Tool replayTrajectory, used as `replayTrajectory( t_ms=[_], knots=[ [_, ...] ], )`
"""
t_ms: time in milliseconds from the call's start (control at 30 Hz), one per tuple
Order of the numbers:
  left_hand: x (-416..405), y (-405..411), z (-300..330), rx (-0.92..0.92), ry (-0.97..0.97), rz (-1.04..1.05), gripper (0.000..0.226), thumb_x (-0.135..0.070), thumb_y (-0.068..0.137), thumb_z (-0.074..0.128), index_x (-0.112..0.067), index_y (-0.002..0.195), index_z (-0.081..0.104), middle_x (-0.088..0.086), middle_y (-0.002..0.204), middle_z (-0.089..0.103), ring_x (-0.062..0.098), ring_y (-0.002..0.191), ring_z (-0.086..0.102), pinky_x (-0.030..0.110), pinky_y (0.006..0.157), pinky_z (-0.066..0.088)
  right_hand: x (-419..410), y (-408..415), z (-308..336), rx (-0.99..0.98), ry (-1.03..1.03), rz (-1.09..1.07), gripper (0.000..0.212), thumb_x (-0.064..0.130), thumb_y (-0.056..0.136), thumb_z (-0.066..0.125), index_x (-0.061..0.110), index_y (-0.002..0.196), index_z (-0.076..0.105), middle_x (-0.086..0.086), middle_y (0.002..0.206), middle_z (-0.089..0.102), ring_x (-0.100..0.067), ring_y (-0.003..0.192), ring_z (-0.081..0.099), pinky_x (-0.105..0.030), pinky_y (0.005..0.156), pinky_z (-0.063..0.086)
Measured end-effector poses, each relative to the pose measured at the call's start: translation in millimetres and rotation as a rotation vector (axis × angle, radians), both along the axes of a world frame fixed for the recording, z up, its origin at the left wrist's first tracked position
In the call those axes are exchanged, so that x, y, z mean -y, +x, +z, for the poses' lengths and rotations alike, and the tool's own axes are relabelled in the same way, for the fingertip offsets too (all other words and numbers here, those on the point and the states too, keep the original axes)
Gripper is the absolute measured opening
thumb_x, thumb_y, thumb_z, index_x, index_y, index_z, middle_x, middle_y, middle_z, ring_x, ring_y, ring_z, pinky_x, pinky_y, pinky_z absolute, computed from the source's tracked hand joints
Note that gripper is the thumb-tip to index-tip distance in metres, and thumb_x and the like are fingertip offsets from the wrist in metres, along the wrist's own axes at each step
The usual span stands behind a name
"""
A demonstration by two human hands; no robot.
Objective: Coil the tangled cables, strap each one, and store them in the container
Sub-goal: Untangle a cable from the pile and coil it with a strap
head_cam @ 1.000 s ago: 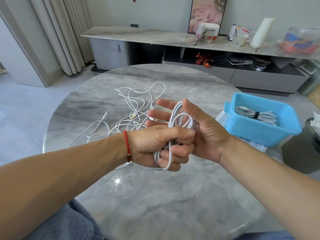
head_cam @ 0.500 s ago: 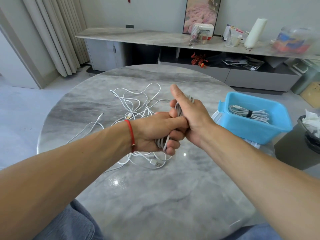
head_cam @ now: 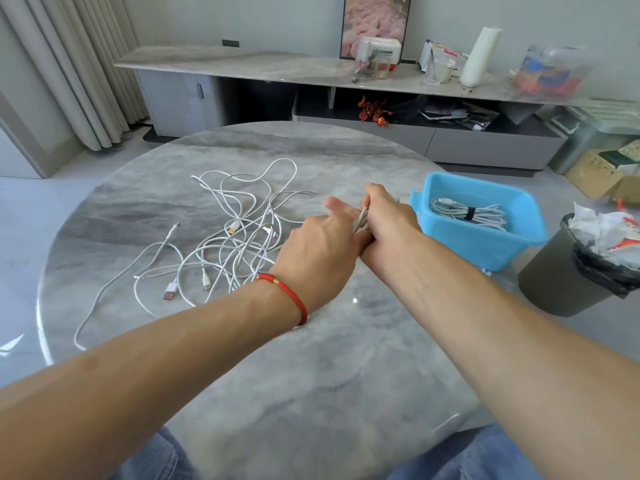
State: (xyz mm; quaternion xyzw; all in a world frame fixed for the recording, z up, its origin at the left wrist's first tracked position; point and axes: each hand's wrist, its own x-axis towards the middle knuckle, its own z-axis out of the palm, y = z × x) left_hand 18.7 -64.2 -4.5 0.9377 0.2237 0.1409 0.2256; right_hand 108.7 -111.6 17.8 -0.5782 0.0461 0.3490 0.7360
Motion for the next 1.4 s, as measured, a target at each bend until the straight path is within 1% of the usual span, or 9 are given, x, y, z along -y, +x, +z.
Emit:
replayTrajectory(
  t_ms=[133, 300, 600, 800, 867, 967, 1133, 1267, 1400],
  knots=[
    [3.6, 8.5, 1.6, -0.159, 0.237, -0.098, 0.037, -0.019, 0.104, 0.034, -0.014, 0.139, 0.043, 0.011, 0.098, 0.059, 0.025, 0.059, 0.044, 0.033, 0.056, 0.032, 13.1, 8.8, 1.8, -0.017, -0.044, 0.048, 0.020, 0.028, 0.103, 0.052, 0.021, 0.087, 0.044, -0.014, 0.098, 0.080, -0.030, 0.083, 0.079, -0.032, 0.075, 0.054],
    [20.8, 29.2, 0.1, 0.061, -1.012, -0.156, 0.020, -0.026, 0.102, 0.055, -0.008, 0.104, 0.062, 0.009, 0.075, 0.060, 0.016, 0.042, 0.050, 0.026, 0.041, 0.049, 44.5, 26.4, -1.3, 0.043, -0.172, 0.050, 0.023, 0.036, 0.101, 0.057, 0.022, 0.087, 0.048, -0.003, 0.078, 0.080, -0.021, 0.043, 0.065, -0.020, 0.043, 0.046],
    [61.6, 66.6, -19.9, -0.212, -1.291, -0.294, 0.021, -0.038, 0.104, 0.049, -0.024, 0.090, 0.056, -0.005, 0.064, 0.041, 0.008, 0.043, 0.021, 0.014, 0.037, 0.017, 113.7, 62.9, -23.5, 0.152, -0.313, 0.030, 0.029, 0.047, 0.098, 0.064, 0.023, 0.085, 0.053, -0.003, 0.088, 0.081, -0.022, 0.081, 0.072, -0.031, 0.068, 0.047],
    [78.0, 66.9, -36.6, 0.078, -0.610, -0.382, 0.027, -0.044, 0.104, 0.044, -0.036, 0.079, 0.052, -0.013, 0.062, 0.052, 0.001, 0.049, 0.050, 0.011, 0.046, 0.033, 123.3, 65.3, -29.5, 0.147, -0.313, -0.022, 0.029, 0.040, 0.096, 0.068, 0.021, 0.077, 0.057, 0.006, 0.055, 0.066, -0.013, 0.044, 0.058, -0.031, 0.060, 0.047],
    [72.9, 66.6, -39.6, 0.148, -0.308, -0.433, 0.028, -0.040, 0.104, 0.044, -0.029, 0.078, 0.045, -0.014, 0.062, 0.048, -0.006, 0.061, 0.053, 0.012, 0.054, 0.035, 123.0, 66.0, -29.2, 0.085, -0.287, -0.006, 0.026, 0.036, 0.095, 0.069, 0.021, 0.077, 0.057, -0.001, 0.068, 0.073, -0.017, 0.050, 0.059, -0.033, 0.065, 0.053],
    [66.9, 69.2, -43.7, 0.172, -0.082, -0.442, 0.033, -0.042, 0.104, 0.037, -0.013, 0.096, 0.051, -0.003, 0.070, 0.050, 0.019, 0.058, 0.047, 0.031, 0.059, 0.031, 121.6, 70.3, -28.3, 0.019, -0.246, 0.096, 0.027, 0.035, 0.094, 0.069, 0.024, 0.074, 0.055, -0.010, 0.108, 0.079, -0.020, 0.063, 0.059, -0.036, 0.072, 0.056],
    [51.2, 74.7, -36.3, 0.106, -0.063, -0.317, 0.045, -0.040, 0.106, 0.033, -0.004, 0.092, 0.057, 0.017, 0.079, 0.066, 0.043, 0.080, 0.058, 0.046, 0.072, 0.040, 137.6, 96.9, -15.0, 0.129, -0.217, 0.290, 0.053, 0.069, 0.091, 0.058, 0.019, 0.099, 0.073, -0.002, 0.091, 0.078, -0.019, 0.076, 0.073, -0.040, 0.080, 0.060],
    [22.9, 65.8, -33.7, -0.124, -0.083, -0.254, 0.046, -0.039, 0.107, 0.030, -0.009, 0.085, 0.057, 0.016, 0.083, 0.065, 0.040, 0.084, 0.058, 0.043, 0.077, 0.042, 152.8, 114.9, -31.5, 0.755, -0.787, 0.291, 0.026, 0.039, 0.096, 0.062, 0.018, 0.088, 0.074, -0.006, 0.089, 0.079, -0.020, 0.071, 0.069, -0.031, 0.065, 0.055],
    [-8.6, 38.7, -43.9, -0.166, -0.322, -0.218, 0.044, -0.045, 0.106, 0.035, -0.020, 0.070, 0.048, -0.008, 0.055, 0.050, 0.012, 0.046, 0.045, 0.023, 0.045, 0.033, 142.3, 106.4, -61.8, 1.144, -1.220, 0.722, 0.012, 0.037, 0.085, 0.074, 0.029, 0.076, 0.072, 0.007, 0.084, 0.072, -0.021, 0.085, 0.064, -0.029, 0.060, 0.046]
  ],
)
